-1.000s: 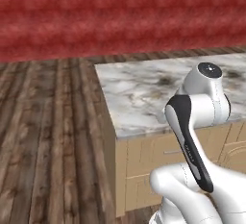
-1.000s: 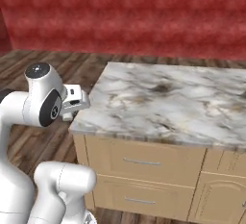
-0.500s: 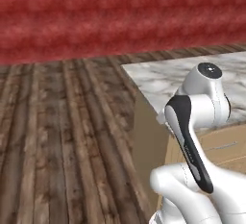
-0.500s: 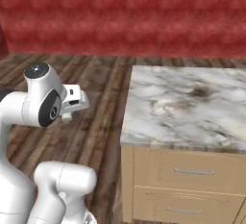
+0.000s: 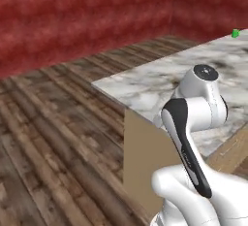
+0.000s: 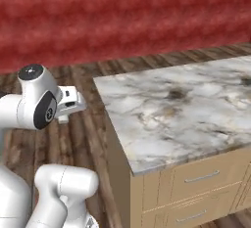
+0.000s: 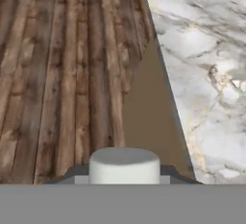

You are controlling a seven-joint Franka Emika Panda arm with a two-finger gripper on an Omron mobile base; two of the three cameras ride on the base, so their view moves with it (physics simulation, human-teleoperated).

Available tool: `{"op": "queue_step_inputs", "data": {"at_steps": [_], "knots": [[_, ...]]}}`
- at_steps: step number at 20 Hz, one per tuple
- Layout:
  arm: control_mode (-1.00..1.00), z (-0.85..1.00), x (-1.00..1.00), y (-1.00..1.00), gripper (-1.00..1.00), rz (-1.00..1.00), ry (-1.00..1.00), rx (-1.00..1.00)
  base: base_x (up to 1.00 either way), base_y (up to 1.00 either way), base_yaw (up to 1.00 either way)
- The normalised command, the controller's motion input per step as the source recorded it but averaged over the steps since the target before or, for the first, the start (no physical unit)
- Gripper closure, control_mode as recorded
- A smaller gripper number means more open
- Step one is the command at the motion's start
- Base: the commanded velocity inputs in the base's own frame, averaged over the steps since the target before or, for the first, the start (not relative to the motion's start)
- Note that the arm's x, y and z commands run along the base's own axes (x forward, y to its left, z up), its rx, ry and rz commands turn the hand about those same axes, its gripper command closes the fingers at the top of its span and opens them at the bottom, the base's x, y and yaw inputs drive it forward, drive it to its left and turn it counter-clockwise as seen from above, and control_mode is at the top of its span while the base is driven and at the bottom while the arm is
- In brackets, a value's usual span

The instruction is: Pick up the marshmallow and place it in the cup of hot chocolate on the dining counter.

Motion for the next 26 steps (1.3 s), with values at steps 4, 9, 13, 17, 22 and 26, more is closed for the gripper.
{"op": "queue_step_inputs", "data": {"at_steps": [4,9,13,17,22,26], "knots": [[1.00,0.00,0.00,0.00,1.00,0.00,0.00,0.00,0.53,0.74,-0.74],[1.00,0.00,0.00,0.00,1.00,0.00,0.00,0.00,0.41,0.76,-0.74],[1.00,0.00,0.00,0.00,1.00,0.00,0.00,0.00,0.11,0.96,-0.65],[1.00,0.00,0.00,0.00,1.00,0.00,0.00,0.00,0.00,1.00,-0.50],[1.00,0.00,0.00,0.00,1.00,0.00,0.00,0.00,-0.10,1.00,-0.31],[1.00,0.00,0.00,0.00,1.00,0.00,0.00,0.00,-0.20,1.00,-0.11]]}}
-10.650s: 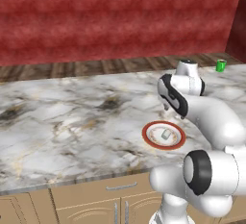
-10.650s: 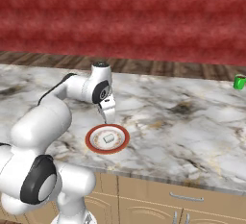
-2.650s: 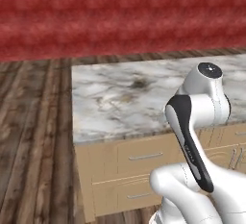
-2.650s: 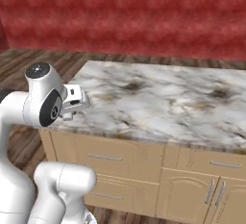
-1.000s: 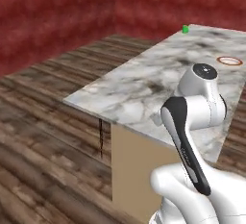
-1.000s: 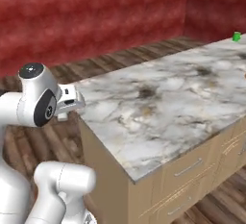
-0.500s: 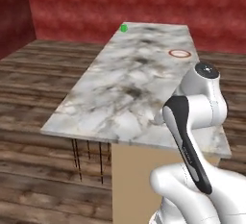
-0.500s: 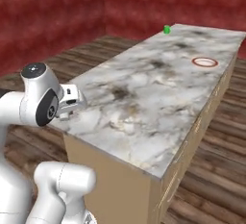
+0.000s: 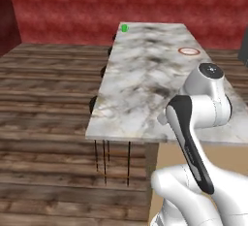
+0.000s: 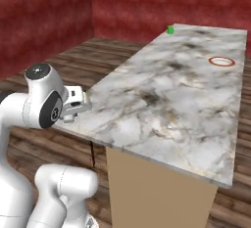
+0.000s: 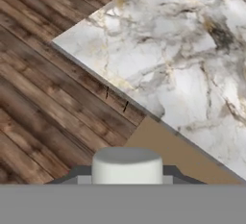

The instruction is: Pick up the marshmallow and place it in the cup of hot chocolate on the dining counter.

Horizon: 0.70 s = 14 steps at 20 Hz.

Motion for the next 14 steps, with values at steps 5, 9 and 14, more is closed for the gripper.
{"op": "queue_step_inputs", "data": {"at_steps": [5,9,14], "knots": [[1.00,0.00,0.00,0.00,1.00,0.00,0.00,0.00,-0.21,1.00,-0.05],[1.00,0.00,0.00,0.00,1.00,0.00,0.00,0.00,-0.12,1.00,-0.13],[1.00,0.00,0.00,0.00,1.00,0.00,0.00,0.00,0.00,1.00,-0.32]]}}
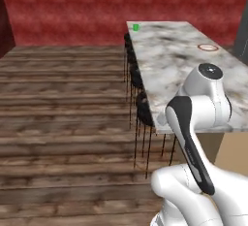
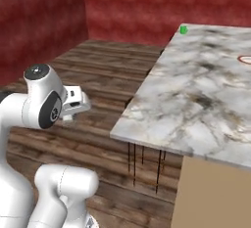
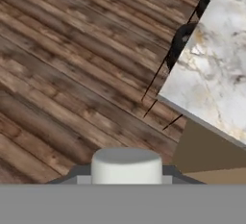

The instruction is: Pick up the marshmallow and place it in the cup of hot chocolate on the dining counter.

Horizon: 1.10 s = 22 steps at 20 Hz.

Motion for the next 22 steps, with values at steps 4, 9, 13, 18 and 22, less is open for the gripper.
{"op": "queue_step_inputs", "data": {"at_steps": [4,9,13,18,22], "knots": [[1.00,0.00,0.00,0.00,1.00,0.00,0.00,0.00,0.00,1.00,-0.45],[1.00,0.00,0.00,0.00,1.00,0.00,0.00,0.00,0.02,1.00,-0.59],[1.00,0.00,0.00,0.00,1.00,0.00,0.00,0.00,0.00,1.00,-0.59],[1.00,0.00,0.00,0.00,1.00,0.00,0.00,0.00,0.07,1.00,-0.48],[1.00,0.00,0.00,0.00,1.00,0.00,0.00,0.00,0.25,1.00,-0.35]]}}
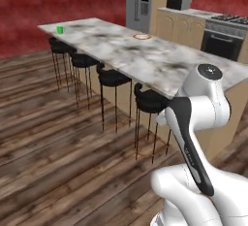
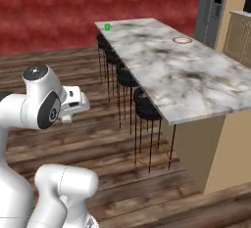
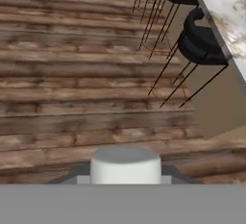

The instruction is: Pick up the marshmallow and place it in the cup of hot chocolate on the dining counter.

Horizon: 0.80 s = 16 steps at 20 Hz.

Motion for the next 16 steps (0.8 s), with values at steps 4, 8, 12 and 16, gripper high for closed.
{"op": "queue_step_inputs", "data": {"at_steps": [4,8,12,16], "knots": [[1.00,0.00,0.00,0.00,1.00,0.00,0.00,0.00,0.32,1.00,-0.35],[1.00,0.00,0.00,0.00,1.00,0.00,0.00,0.00,0.45,1.00,-0.32],[1.00,0.00,0.00,0.00,1.00,0.00,0.00,0.00,0.76,1.00,-0.36],[1.00,0.00,0.00,0.00,1.00,0.00,0.00,0.00,0.75,1.00,-0.25]]}}
